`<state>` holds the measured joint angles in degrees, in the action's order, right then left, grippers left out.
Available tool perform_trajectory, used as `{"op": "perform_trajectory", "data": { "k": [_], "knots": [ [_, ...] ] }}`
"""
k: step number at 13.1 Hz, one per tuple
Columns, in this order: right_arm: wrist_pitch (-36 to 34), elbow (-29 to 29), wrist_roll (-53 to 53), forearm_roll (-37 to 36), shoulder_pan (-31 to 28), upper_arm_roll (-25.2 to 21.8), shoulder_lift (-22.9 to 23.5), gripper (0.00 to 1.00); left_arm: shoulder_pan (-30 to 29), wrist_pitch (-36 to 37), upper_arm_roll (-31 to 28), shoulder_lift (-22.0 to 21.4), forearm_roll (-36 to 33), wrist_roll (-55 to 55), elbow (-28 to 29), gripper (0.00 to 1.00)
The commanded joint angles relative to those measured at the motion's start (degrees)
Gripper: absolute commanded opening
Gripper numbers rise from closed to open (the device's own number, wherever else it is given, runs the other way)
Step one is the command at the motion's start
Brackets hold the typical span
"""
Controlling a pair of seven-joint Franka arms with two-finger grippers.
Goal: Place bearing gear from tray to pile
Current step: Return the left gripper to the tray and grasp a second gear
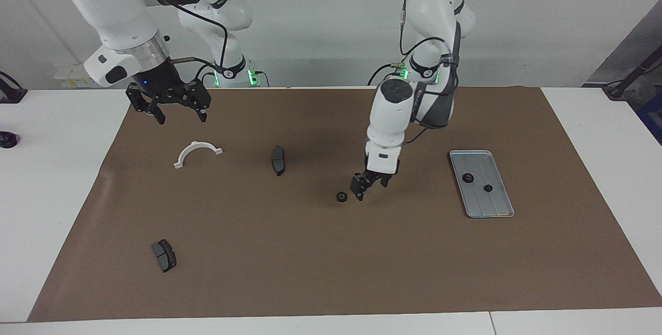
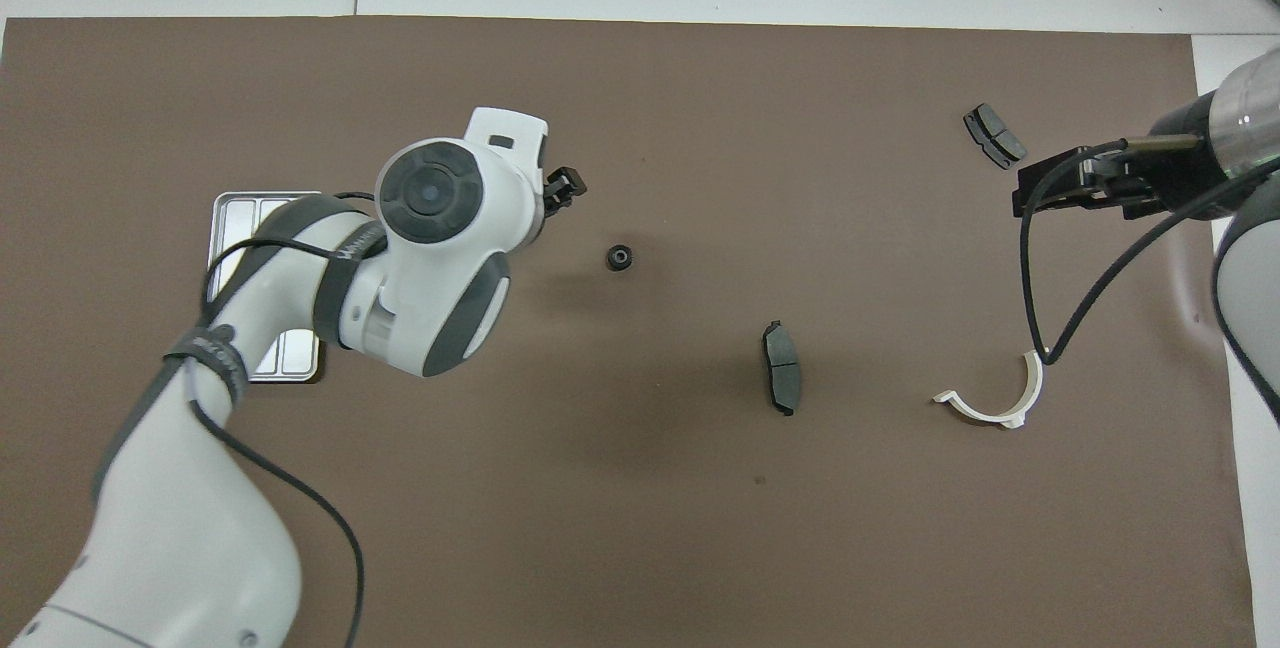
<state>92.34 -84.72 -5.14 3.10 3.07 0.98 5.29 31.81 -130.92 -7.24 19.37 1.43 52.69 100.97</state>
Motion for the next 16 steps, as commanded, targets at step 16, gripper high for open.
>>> {"op": "perform_trajectory", "data": {
  "k": [16],
  "knots": [
    [1.1, -2.9, 1.6, 0.2, -1.0, 0.3, -1.9, 1.0, -27.5, -8.7, 0.2, -3.8, 0.2, -26.3, 16.5, 0.73]
  ]
}}
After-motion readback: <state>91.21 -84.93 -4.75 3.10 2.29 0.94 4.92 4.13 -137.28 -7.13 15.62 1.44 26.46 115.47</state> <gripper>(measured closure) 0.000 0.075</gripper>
